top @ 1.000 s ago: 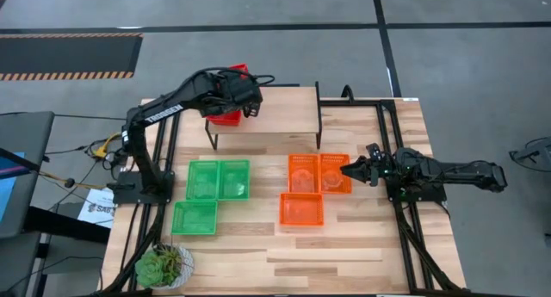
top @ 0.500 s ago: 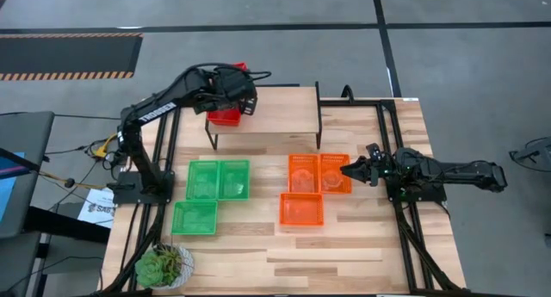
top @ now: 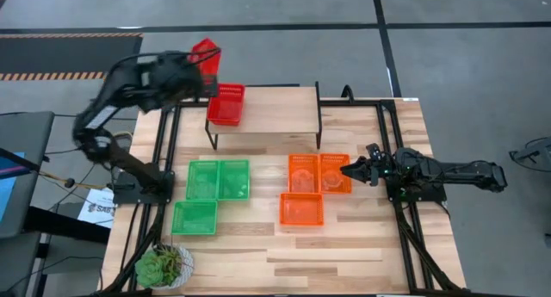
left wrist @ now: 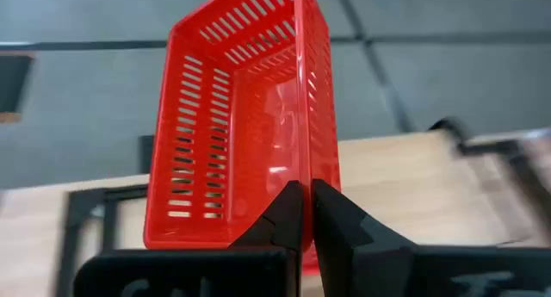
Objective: Stack baskets on shelf by color
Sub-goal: Stack the red bin on top of the red bin on the shelf
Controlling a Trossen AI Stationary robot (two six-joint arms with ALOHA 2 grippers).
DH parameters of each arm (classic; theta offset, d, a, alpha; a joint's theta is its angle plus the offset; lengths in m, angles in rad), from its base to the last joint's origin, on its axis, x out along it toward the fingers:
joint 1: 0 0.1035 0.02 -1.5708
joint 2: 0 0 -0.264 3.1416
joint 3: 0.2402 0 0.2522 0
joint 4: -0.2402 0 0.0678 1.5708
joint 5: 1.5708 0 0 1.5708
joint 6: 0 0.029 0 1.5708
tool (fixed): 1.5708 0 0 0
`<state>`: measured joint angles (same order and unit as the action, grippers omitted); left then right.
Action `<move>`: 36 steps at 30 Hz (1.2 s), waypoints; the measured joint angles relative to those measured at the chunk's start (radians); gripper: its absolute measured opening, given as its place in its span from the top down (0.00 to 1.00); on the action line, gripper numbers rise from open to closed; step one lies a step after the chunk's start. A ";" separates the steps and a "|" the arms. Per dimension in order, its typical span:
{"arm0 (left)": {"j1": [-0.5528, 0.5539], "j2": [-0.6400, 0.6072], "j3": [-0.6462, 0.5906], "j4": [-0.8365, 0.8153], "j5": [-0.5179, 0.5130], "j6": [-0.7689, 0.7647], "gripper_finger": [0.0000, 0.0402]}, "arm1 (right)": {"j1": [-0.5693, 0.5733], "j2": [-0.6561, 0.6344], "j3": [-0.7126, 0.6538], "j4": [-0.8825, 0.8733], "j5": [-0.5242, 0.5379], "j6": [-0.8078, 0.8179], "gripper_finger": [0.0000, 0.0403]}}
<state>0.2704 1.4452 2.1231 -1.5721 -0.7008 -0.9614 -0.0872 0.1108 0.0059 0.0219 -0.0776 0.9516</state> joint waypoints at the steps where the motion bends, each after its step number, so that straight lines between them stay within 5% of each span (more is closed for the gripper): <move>1: -0.038 -0.016 0.000 0.000 -0.017 -0.028 1.00 | 0.000 0.000 0.000 0.000 0.000 -0.009 0.39; 9: -0.421 -0.057 -0.234 0.022 -0.161 -0.423 1.00 | -0.001 0.000 0.000 -0.003 0.027 -0.044 0.39; 14: -0.500 -0.082 -0.424 -0.004 -0.107 -0.661 1.00 | -0.001 0.000 0.000 -0.004 0.035 -0.043 0.39; 18: -0.456 -0.130 -0.392 -0.003 -0.120 -0.625 1.00 | -0.001 0.000 0.000 -0.005 0.035 -0.036 0.39; 25: -0.174 -0.106 -0.235 0.001 -0.078 -0.300 1.00 | -0.001 0.000 0.000 -0.006 0.042 -0.036 0.39; 31: -0.011 0.037 -0.186 0.000 0.095 -0.066 1.00 | -0.001 0.000 0.000 -0.007 0.041 -0.036 0.39; 36: -0.002 0.159 -0.139 0.002 0.095 0.005 1.00 | -0.001 0.000 0.000 -0.007 0.041 -0.034 0.39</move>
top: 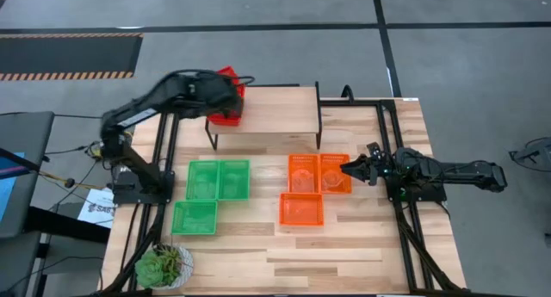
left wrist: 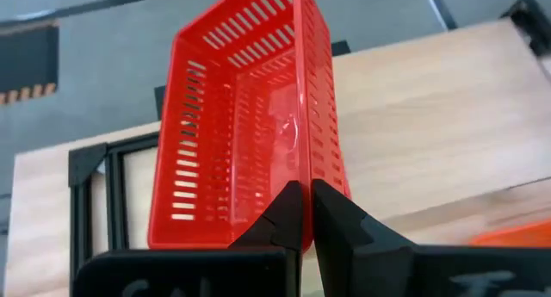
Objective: Stack baskets on shelf by color
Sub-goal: Stack the red bin on top of the red bin on the shelf
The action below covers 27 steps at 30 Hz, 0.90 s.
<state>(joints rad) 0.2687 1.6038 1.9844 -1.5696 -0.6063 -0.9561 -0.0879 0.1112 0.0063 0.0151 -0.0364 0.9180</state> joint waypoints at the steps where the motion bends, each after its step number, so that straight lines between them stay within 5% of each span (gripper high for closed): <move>1: 0.001 0.018 0.009 0.001 0.000 0.013 1.00 | 0.000 0.000 0.000 0.000 0.000 0.001 0.39; 17: 0.006 0.085 0.040 -0.001 -0.022 0.046 1.00 | 0.000 0.000 0.000 0.000 0.000 0.000 0.39; 27: 0.006 0.085 -0.063 -0.002 0.001 0.034 1.00 | 0.000 0.000 0.000 0.000 -0.006 0.000 0.39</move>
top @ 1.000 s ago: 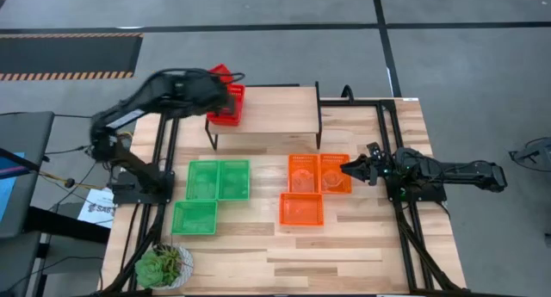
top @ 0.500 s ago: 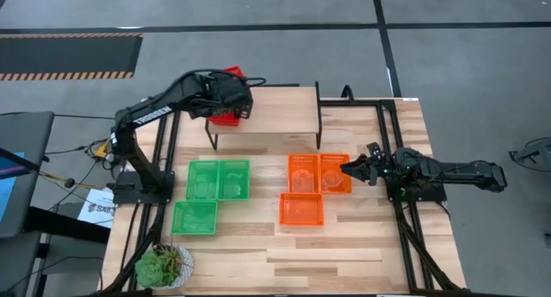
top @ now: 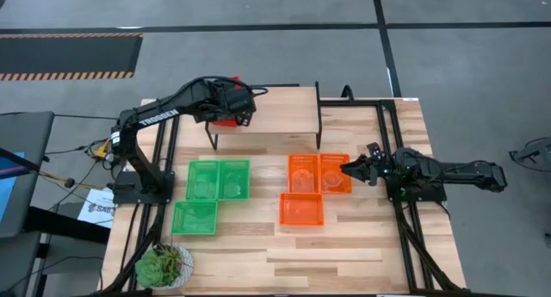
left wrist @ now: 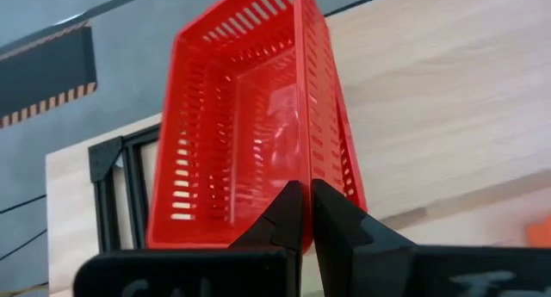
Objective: Stack baskets on shelf by color
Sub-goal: Stack the red bin on top of the red bin on the shelf
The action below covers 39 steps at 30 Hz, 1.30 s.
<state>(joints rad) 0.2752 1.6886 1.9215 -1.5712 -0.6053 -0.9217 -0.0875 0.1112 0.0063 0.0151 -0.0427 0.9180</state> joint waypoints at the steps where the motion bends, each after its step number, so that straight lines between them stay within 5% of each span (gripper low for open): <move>1: 0.000 0.000 0.000 0.000 -0.007 -0.003 1.00 | 0.000 0.000 0.000 0.000 0.000 0.000 0.39; 14: 0.000 0.023 -0.003 0.002 0.018 0.038 0.98 | 0.000 0.000 0.000 0.000 -0.001 -0.005 0.39; 30: 0.000 0.065 0.018 0.000 0.025 0.036 0.61 | 0.002 0.000 0.000 0.000 -0.004 -0.008 0.39; 39: -0.011 0.063 0.129 0.052 0.014 0.000 0.57 | 0.002 0.000 0.000 0.000 -0.004 -0.010 0.39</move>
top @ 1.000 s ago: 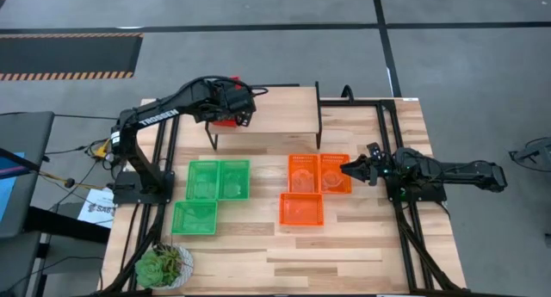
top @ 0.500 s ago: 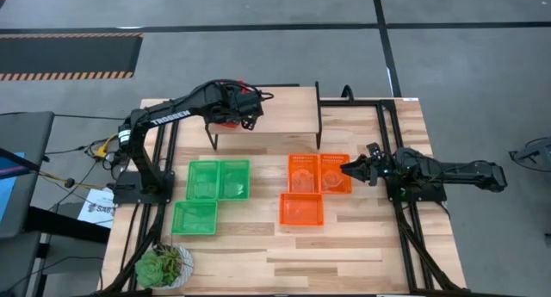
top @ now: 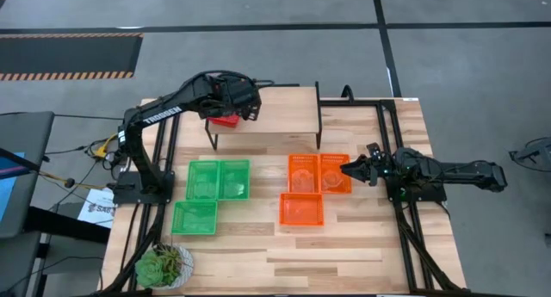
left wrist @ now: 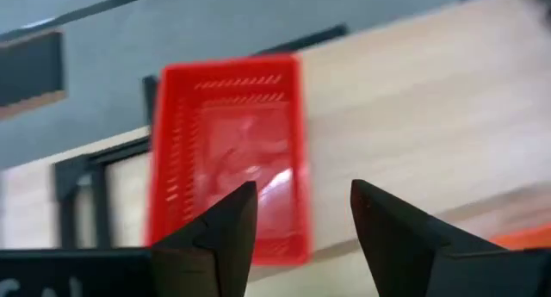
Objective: Stack baskets on shelf by color
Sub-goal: Stack the red bin on top of the red bin on the shelf
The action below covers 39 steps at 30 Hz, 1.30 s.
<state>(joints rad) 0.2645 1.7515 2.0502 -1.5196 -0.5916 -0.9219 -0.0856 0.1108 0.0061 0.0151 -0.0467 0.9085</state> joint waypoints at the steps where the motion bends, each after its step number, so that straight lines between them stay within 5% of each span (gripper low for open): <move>1: -0.007 0.000 0.000 0.032 0.001 -0.003 0.58 | 0.000 0.000 0.000 0.000 0.000 0.000 0.39; 10: 0.007 0.001 -0.131 0.289 0.057 0.113 0.97 | 0.000 0.000 0.000 0.000 0.000 0.000 0.39; 39: 0.170 0.029 -0.275 0.432 0.091 0.265 1.00 | -0.002 0.000 0.000 0.000 0.003 0.010 0.39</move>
<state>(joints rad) 0.4348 1.7806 1.7757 -1.0878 -0.5001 -0.6569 -0.0872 0.1110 0.0060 0.0154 -0.0433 0.9182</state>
